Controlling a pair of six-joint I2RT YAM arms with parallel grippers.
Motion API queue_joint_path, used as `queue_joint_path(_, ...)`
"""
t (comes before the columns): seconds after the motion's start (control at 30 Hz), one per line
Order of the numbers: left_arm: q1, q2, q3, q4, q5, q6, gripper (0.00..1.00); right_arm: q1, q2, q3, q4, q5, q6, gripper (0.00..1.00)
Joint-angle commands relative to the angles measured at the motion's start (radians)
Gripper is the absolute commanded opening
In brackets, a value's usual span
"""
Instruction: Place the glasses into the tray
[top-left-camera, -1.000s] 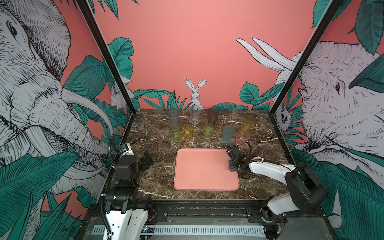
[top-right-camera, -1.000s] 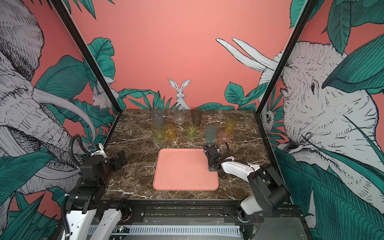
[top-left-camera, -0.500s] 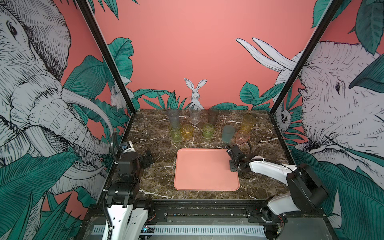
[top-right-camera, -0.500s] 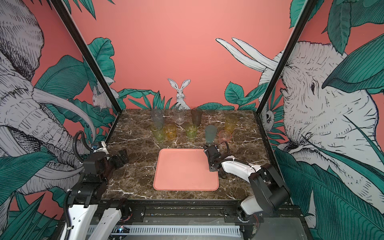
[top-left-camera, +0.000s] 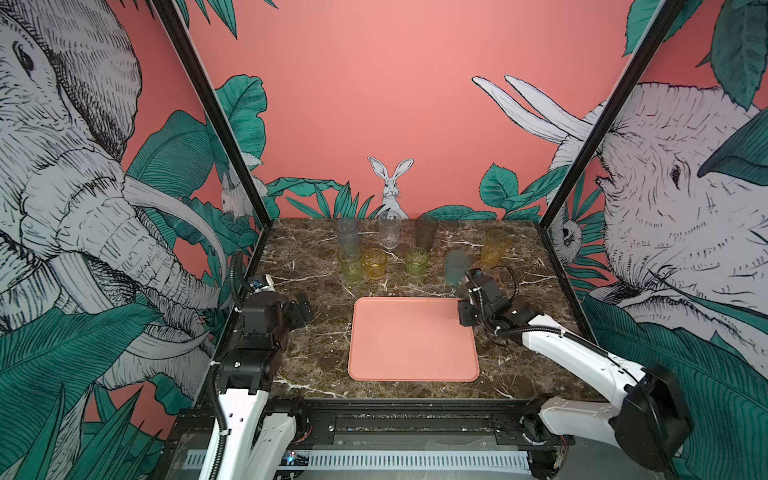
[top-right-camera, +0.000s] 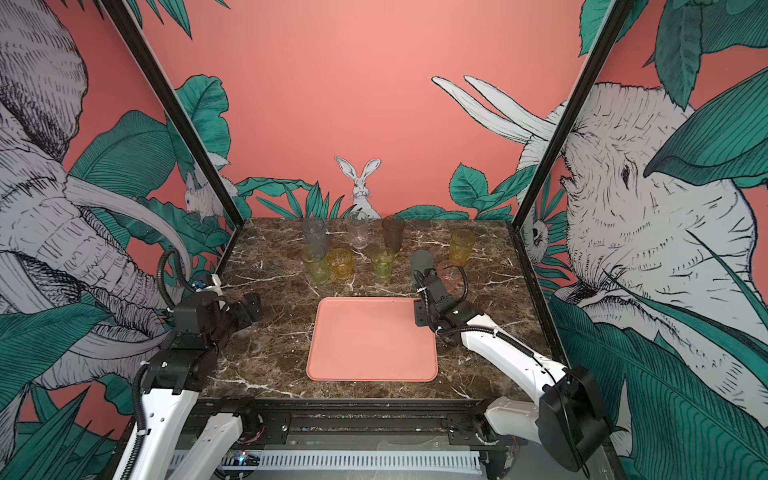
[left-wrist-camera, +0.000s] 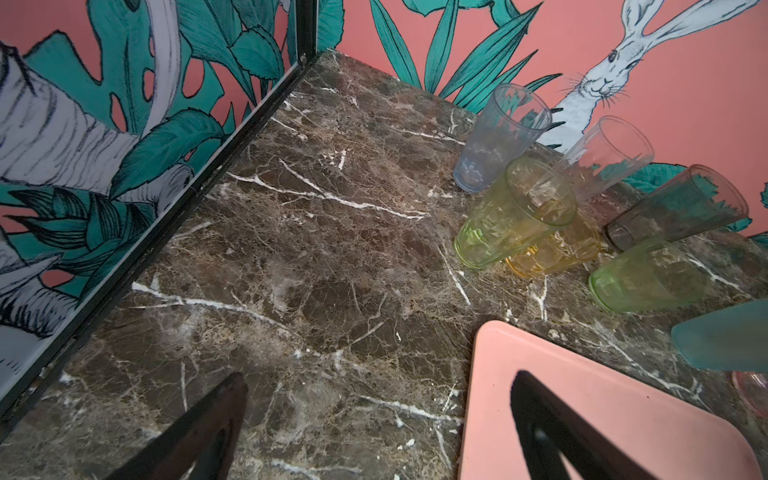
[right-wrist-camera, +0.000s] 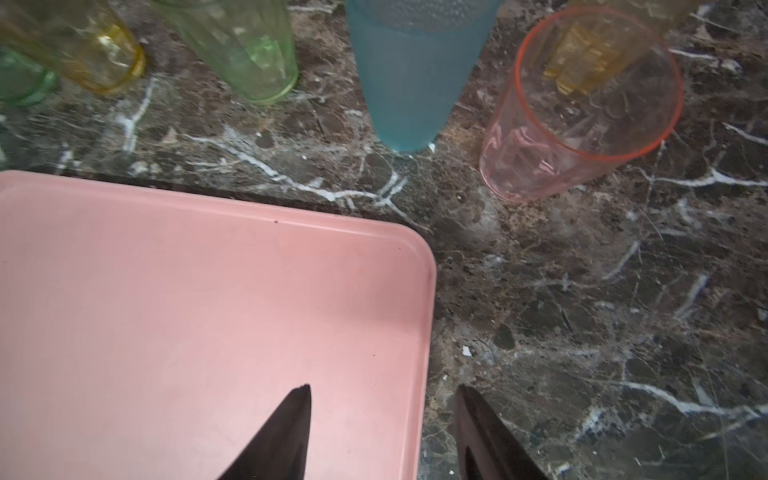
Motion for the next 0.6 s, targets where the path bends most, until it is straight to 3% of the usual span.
queue_joint_path(0.0, -0.001, 0.046, 0.05, 0.027, 0.047, -0.008, 1.0, -0.006, -0.017, 0.017, 0.119, -0.085, -0.033, 0.58)
queue_joint_path(0.3, -0.001, 0.218, 0.131, 0.078, 0.158, -0.054, 0.99, -0.006, 0.035, 0.103, 0.297, -0.098, -0.08, 0.59)
queue_joint_path(0.57, -0.001, 0.382, 0.247, 0.115, 0.176, -0.081, 0.99, -0.006, 0.073, 0.122, 0.399, -0.08, -0.109, 0.62)
